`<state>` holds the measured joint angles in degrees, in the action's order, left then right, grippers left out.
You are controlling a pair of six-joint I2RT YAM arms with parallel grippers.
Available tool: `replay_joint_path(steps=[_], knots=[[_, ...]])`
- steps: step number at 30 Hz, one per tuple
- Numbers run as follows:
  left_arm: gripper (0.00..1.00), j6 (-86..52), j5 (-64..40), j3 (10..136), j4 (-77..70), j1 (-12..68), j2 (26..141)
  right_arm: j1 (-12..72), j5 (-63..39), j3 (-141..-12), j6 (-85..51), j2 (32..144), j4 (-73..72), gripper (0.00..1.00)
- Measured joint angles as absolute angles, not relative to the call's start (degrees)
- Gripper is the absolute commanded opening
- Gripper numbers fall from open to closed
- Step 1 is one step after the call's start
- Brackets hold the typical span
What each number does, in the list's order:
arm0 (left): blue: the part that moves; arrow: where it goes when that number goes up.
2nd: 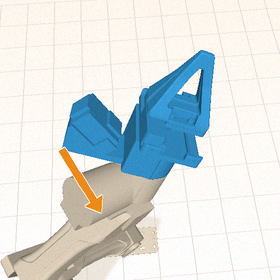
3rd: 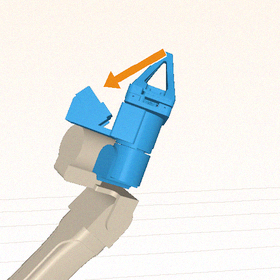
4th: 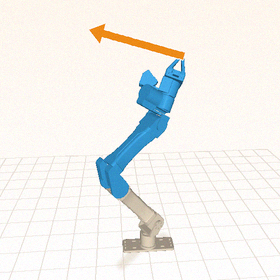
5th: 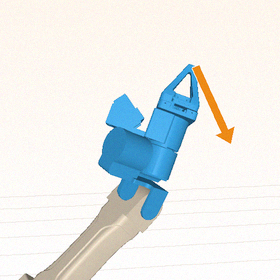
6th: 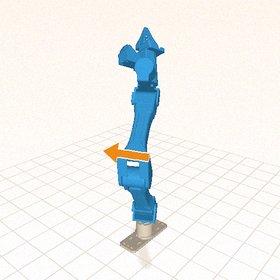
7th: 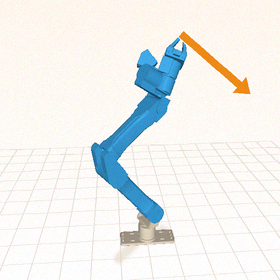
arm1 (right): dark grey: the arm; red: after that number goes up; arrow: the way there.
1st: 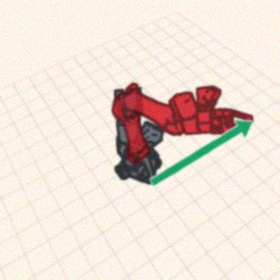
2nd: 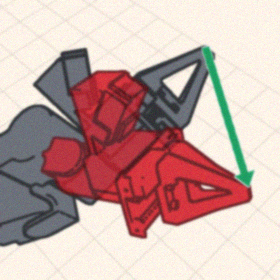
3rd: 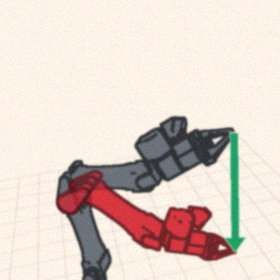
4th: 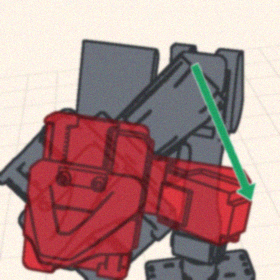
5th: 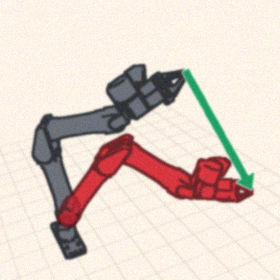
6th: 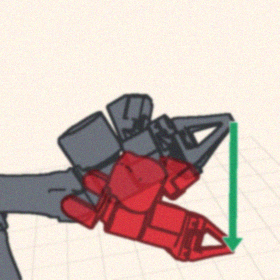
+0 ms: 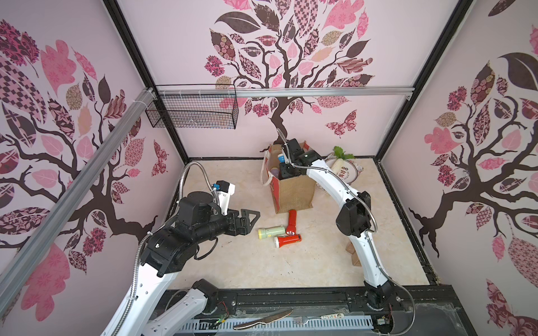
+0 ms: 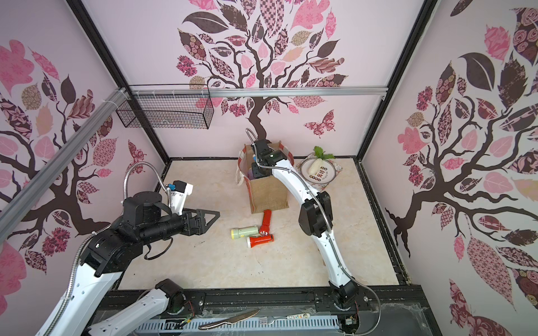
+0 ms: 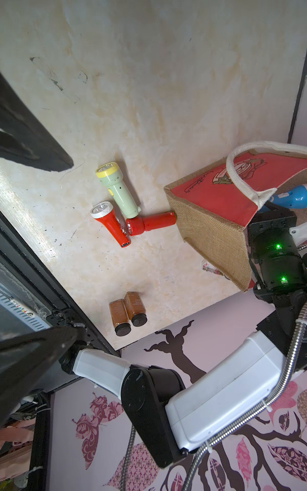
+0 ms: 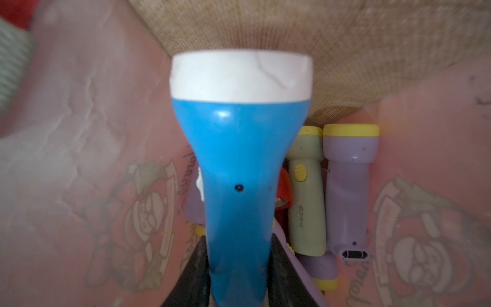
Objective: Put the flashlights into the tote bags
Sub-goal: Place the flashlight in the canvas bag.
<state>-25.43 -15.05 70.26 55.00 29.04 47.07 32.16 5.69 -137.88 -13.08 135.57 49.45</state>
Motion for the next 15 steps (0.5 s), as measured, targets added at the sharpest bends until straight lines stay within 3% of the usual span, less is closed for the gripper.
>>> replay_joint_path(steps=[9, 15], knots=[[0.94, -25.5, -14.6, 70.1, 55.0, 29.0, 47.0, 32.2, 6.2, -136.2, -12.2, 134.5, 48.1, 0.68], [0.94, -25.4, -13.7, 69.5, 55.0, 29.0, 46.0, 32.2, 6.3, -131.1, -11.3, 130.0, 48.1, 0.79]])
